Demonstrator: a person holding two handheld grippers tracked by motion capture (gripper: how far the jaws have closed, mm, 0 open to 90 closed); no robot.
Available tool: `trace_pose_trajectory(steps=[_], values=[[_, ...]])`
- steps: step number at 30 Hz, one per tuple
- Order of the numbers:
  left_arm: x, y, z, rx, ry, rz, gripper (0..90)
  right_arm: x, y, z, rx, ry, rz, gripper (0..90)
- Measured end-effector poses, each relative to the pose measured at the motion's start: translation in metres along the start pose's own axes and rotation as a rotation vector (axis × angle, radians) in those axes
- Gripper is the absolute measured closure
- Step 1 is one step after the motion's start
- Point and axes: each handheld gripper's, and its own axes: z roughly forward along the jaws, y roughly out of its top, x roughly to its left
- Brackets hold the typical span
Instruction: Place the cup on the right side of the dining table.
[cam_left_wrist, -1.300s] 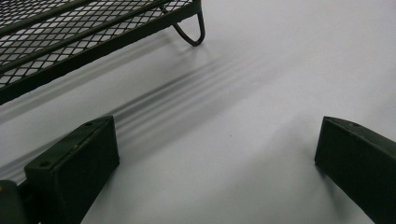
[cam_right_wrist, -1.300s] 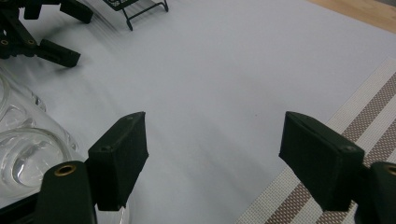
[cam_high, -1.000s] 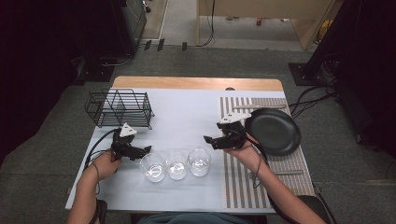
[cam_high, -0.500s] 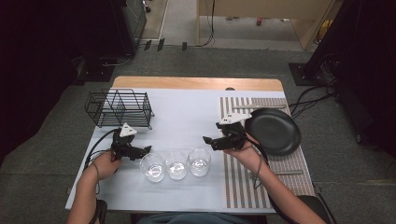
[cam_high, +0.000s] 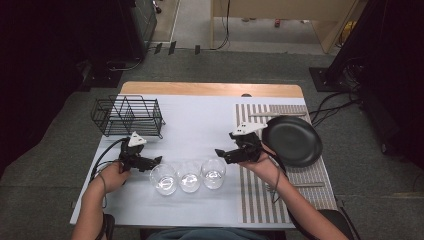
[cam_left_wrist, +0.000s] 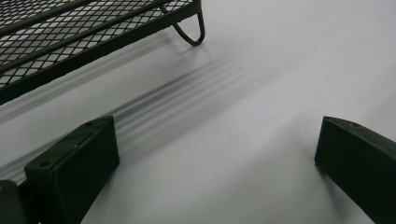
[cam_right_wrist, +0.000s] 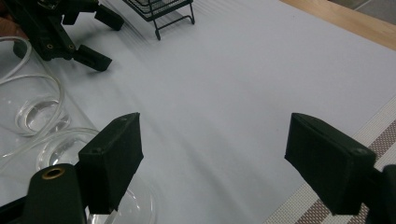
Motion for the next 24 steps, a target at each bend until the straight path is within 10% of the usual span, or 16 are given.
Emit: trace_pose_trajectory(steps=[24], values=[[0.000, 0.000, 0.000, 0.000, 0.000, 0.000, 0.0, 0.012, 0.002, 0.000, 0.001, 0.056, -0.036, 17.8]])
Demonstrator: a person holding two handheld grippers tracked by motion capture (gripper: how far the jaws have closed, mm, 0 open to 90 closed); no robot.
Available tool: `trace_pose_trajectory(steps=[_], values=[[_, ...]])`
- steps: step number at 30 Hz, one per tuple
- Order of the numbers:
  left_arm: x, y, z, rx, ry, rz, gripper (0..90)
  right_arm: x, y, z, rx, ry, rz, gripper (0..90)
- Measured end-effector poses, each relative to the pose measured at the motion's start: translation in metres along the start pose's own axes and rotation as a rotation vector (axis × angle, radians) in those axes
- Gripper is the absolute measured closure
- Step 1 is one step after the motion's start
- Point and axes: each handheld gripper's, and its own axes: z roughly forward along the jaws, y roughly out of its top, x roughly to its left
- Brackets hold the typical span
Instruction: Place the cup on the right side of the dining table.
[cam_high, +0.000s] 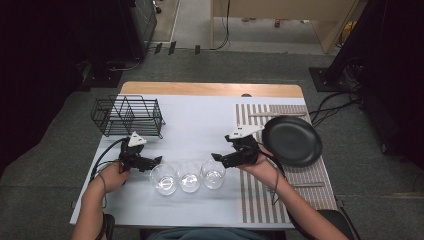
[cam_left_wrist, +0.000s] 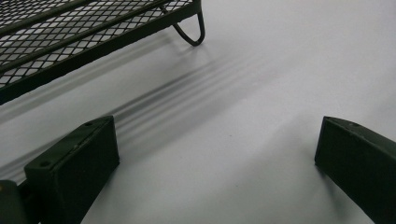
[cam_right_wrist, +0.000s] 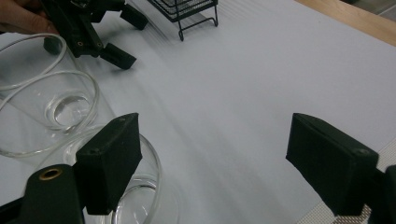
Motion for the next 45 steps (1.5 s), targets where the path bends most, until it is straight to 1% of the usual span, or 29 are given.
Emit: trace_pose_trajectory(steps=[5, 9, 11, 18, 22, 25, 33, 38, 41, 45], values=[[0.000, 0.000, 0.000, 0.000, 0.000, 0.000, 0.0, 0.003, 0.001, 0.000, -0.004, 0.008, -0.012, 17.7], [0.000, 0.000, 0.000, 0.000, 0.000, 0.000, 0.0, 0.004, 0.001, -0.001, -0.010, 0.022, -0.006, 17.7], [0.000, 0.000, 0.000, 0.000, 0.000, 0.000, 0.0, 0.005, 0.001, -0.001, -0.014, 0.029, -0.010, 17.7], [0.000, 0.000, 0.000, 0.000, 0.000, 0.000, 0.0, 0.012, 0.001, 0.001, -0.010, 0.048, -0.023, 17.7], [0.000, 0.000, 0.000, 0.000, 0.000, 0.000, 0.0, 0.015, 0.001, 0.002, -0.006, 0.055, -0.041, 17.6], [0.000, 0.000, 0.000, 0.000, 0.000, 0.000, 0.0, 0.016, 0.001, 0.003, -0.008, 0.060, -0.040, 17.6], [0.000, 0.000, 0.000, 0.000, 0.000, 0.000, 0.0, 0.021, 0.001, 0.004, -0.014, 0.078, -0.062, 16.9], [0.000, 0.000, 0.000, 0.000, 0.000, 0.000, 0.0, 0.026, 0.001, 0.005, -0.028, 0.098, -0.094, 15.5], [0.000, 0.000, 0.000, 0.000, 0.000, 0.000, 0.0, 0.028, 0.001, 0.005, -0.026, 0.109, -0.104, 15.2], [0.000, 0.000, 0.000, 0.000, 0.000, 0.000, 0.0, 0.030, 0.000, 0.006, -0.018, 0.109, -0.111, 15.3]])
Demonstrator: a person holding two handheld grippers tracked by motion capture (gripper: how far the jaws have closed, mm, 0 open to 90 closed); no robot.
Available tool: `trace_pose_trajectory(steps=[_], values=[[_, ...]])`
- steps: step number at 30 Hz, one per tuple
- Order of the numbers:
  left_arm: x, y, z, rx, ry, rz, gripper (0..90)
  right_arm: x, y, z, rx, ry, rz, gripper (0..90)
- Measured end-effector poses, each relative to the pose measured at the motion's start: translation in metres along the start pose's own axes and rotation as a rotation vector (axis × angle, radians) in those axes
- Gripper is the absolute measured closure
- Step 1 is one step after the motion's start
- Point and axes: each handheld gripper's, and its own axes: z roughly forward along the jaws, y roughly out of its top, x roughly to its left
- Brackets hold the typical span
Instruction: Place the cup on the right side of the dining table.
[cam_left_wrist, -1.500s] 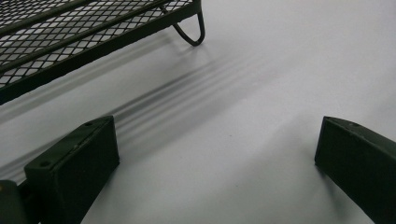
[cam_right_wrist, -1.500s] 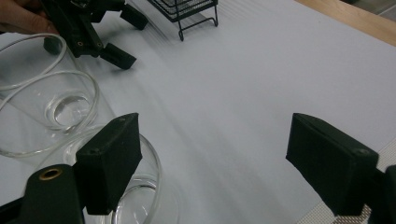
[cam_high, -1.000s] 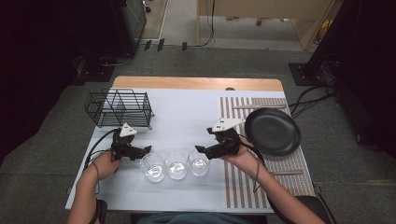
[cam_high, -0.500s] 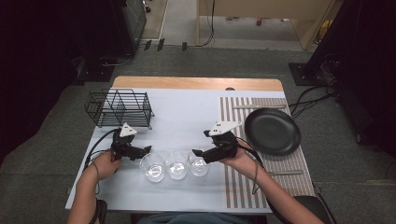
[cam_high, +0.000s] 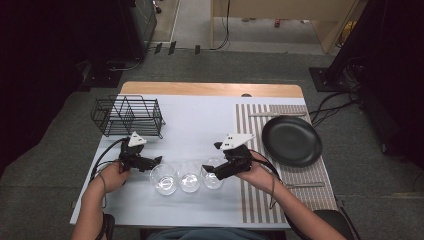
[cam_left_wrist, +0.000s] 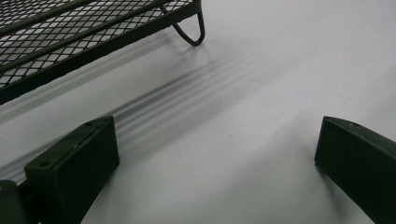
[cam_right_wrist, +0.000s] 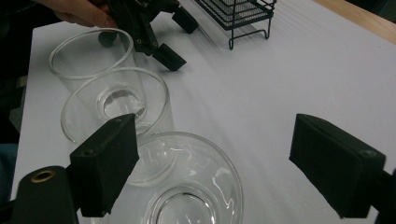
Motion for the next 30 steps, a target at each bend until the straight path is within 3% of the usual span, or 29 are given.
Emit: trace_pose_trajectory(steps=[7, 12, 18, 30], values=[[0.0000, 0.0000, 0.0000, 0.000, 0.000, 0.000, 0.0, -0.0005, -0.0004, 0.0001, 0.001, 0.011, 0.007, 14.8], [0.0000, 0.0000, 0.0000, 0.000, 0.000, 0.000, 0.0, 0.0008, -0.0020, 0.0013, 0.013, 0.046, 0.013, 13.3], [0.0000, 0.0000, 0.0000, 0.000, 0.000, 0.000, 0.0, 0.0018, -0.0046, 0.0024, 0.029, 0.089, 0.008, 2.6], [0.0000, 0.0000, 0.0000, 0.000, 0.000, 0.000, 0.0, 0.0011, -0.0085, 0.0069, 0.054, 0.096, 0.006, 2.5]])
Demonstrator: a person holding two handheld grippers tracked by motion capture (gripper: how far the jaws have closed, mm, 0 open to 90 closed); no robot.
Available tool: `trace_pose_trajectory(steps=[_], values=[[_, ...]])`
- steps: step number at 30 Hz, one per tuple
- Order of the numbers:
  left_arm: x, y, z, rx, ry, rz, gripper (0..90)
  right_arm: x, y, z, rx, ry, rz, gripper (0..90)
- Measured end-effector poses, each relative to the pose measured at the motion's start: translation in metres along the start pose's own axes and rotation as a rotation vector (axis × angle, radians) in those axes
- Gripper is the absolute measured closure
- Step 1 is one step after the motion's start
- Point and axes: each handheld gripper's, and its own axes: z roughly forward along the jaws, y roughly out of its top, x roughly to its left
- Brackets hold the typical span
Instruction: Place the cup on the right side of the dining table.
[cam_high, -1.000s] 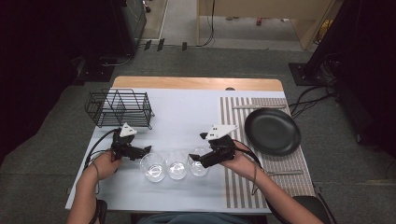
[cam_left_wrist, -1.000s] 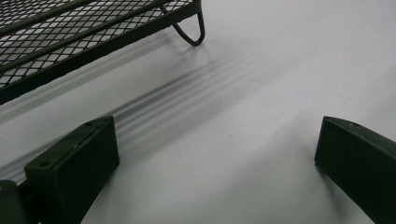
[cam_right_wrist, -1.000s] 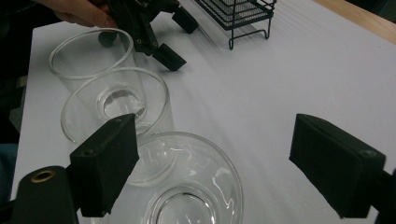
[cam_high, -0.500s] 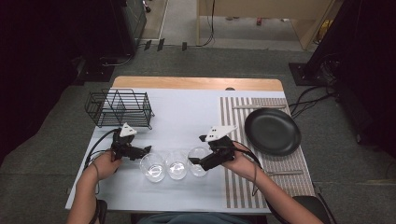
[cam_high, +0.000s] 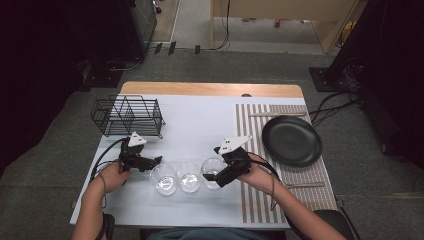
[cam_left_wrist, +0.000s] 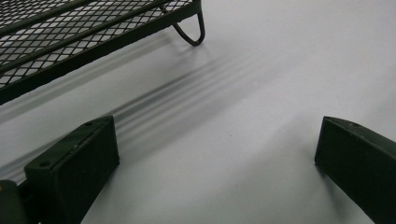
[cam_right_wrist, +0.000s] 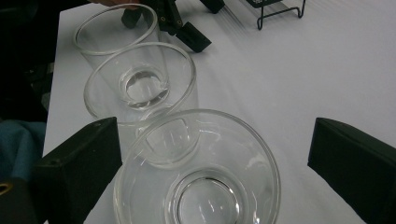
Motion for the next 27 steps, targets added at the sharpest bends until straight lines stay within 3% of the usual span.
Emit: trace_pose_trajectory(steps=[9, 27], values=[[0.000, 0.000, 0.000, 0.000, 0.000, 0.000, 0.0, 0.001, -0.003, 0.003, 0.007, 0.018, -0.003, 2.5], [0.000, 0.000, 0.000, 0.000, 0.000, 0.000, 0.0, 0.003, -0.010, 0.011, 0.018, 0.033, -0.069, 5.5]])
